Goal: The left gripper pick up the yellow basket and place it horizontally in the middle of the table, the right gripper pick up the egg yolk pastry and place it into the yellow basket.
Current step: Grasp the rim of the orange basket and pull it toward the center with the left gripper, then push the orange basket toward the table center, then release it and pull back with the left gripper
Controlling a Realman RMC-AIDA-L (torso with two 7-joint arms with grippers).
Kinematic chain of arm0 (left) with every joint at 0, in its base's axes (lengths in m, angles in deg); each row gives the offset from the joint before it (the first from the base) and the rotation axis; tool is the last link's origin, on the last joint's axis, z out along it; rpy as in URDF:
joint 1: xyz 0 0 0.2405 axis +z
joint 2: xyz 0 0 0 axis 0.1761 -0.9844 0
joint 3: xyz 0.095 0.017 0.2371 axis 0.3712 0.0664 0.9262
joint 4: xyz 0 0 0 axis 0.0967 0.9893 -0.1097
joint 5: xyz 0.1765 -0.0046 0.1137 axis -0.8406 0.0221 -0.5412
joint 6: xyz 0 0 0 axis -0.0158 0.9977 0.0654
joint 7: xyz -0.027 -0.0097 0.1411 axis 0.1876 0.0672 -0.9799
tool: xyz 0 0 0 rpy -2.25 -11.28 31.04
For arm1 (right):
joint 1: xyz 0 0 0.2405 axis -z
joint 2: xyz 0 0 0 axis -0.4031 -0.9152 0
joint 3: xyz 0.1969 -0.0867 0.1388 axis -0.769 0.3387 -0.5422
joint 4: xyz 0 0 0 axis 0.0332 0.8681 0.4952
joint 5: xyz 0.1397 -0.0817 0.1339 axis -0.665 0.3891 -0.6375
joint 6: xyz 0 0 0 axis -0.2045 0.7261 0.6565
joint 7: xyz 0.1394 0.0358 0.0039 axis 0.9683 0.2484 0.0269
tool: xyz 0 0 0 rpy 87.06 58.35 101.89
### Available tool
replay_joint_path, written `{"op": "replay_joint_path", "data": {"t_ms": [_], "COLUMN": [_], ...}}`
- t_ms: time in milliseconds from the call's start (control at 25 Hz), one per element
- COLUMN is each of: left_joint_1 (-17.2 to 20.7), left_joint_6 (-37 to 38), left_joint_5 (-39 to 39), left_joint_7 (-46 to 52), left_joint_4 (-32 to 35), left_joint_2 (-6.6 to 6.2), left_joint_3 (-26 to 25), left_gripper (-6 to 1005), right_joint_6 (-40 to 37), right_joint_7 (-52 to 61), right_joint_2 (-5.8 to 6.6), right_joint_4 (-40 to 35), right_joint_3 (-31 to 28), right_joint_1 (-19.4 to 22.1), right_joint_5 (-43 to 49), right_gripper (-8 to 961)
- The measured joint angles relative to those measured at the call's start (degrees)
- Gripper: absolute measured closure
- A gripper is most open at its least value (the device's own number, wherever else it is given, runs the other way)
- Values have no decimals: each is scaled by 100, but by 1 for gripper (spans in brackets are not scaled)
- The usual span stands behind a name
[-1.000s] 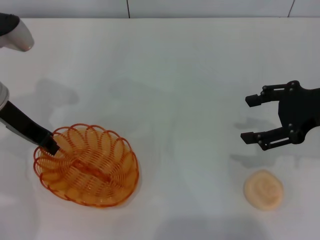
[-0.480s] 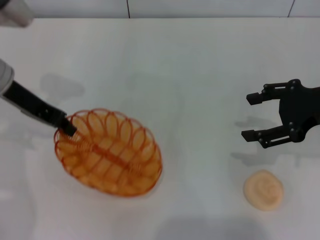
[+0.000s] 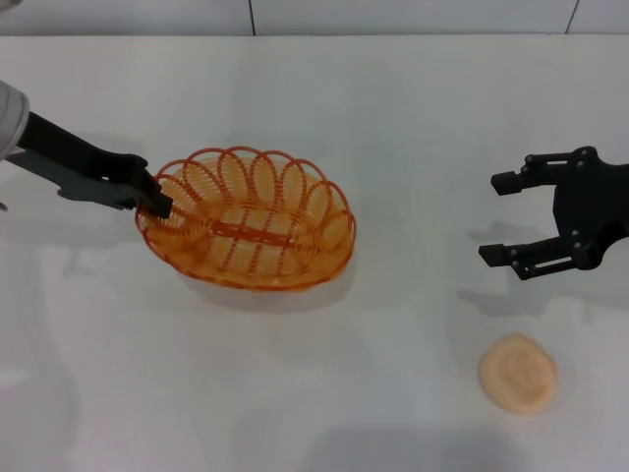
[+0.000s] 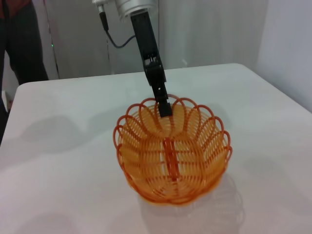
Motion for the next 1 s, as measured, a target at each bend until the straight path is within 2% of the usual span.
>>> {"op": "replay_joint_path", "data": {"t_ms": [240,440,1000], "left_joint_1": [-50,-98,-569], "left_joint_6": [-328,-387,-1157], "left_joint_5": [55,78,20], "left_joint_7": [453,695,742], "left_joint_4": [-533,-628,-1346], "left_joint_2": [65,96,235], "left_joint_3": [-3,43,224], "left_gripper": [915,915,914], "right_joint_6": [-58,-99,-275], "right_joint_7": [-91,-129,-239], "right_joint_2": [2,7,0], "right_joint_4": [-6,-50,-71], "right_joint_3": [-23,-14,21], "right_joint_1": [5,5,6], "right_joint_5": [0,0,-82], "right_gripper": [125,125,125]}}
